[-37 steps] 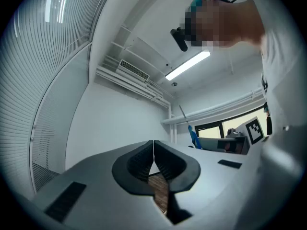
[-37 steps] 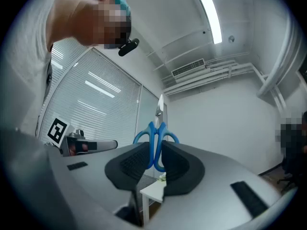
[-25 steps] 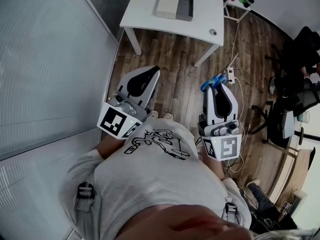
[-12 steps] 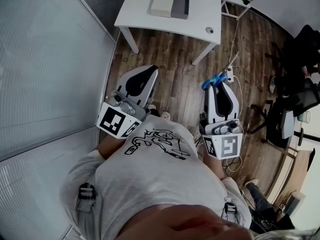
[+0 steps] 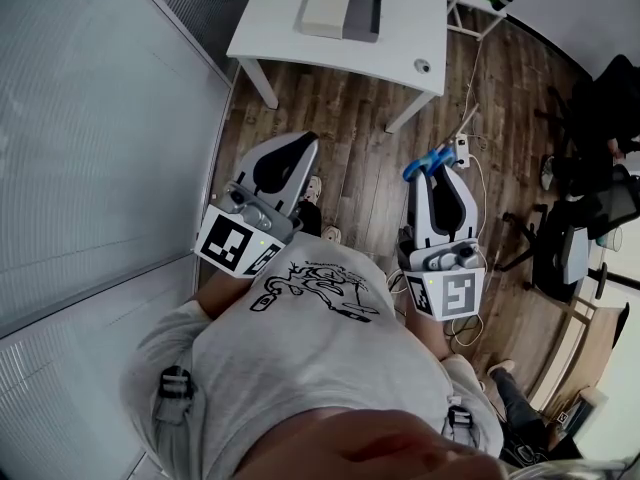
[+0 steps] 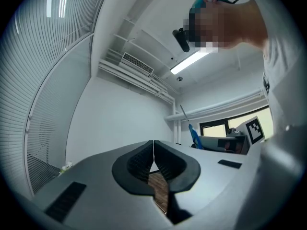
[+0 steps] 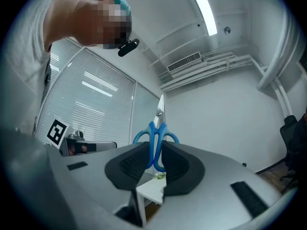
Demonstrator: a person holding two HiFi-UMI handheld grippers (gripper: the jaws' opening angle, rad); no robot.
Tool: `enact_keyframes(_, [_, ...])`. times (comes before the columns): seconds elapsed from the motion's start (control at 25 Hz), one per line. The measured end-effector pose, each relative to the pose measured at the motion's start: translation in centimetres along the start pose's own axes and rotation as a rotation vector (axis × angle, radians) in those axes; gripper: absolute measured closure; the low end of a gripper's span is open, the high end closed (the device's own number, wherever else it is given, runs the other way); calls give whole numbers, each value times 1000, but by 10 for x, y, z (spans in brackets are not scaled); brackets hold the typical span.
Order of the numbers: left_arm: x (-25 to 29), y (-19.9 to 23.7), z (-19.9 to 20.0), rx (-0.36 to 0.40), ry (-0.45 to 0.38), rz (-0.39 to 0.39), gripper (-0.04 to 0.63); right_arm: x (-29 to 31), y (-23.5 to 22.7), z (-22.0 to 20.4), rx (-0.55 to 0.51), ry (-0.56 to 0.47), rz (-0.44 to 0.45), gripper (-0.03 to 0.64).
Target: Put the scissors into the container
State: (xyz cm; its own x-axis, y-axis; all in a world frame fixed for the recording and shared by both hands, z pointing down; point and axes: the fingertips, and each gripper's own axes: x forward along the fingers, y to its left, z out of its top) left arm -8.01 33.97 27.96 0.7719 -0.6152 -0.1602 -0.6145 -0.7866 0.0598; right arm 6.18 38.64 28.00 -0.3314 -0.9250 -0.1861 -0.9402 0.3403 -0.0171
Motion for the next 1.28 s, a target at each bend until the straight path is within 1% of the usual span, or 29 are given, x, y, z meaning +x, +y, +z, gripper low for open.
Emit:
enact_keyframes(0.16, [16,18,-1,-3,1,-2,574,21,-7,-4,-1,3,2,531])
enact_keyframes(0.4, [43,55,-4,-7,4,-3,574,65,-20,-11,-5,4,5,531])
enact_keyframes(0.64, [70,97,6,-4,-5,-17,574,113,-27,-10,-10,2,-2,531])
enact_keyframes(1.04, [90,178,6,-14,-6,-41,574,195,-19,-27,-12,7,-15,531])
enact_keyframes(1.28, [98,214,0,-17,8,-47,574,228,-15,-38,-7,17,-26,531])
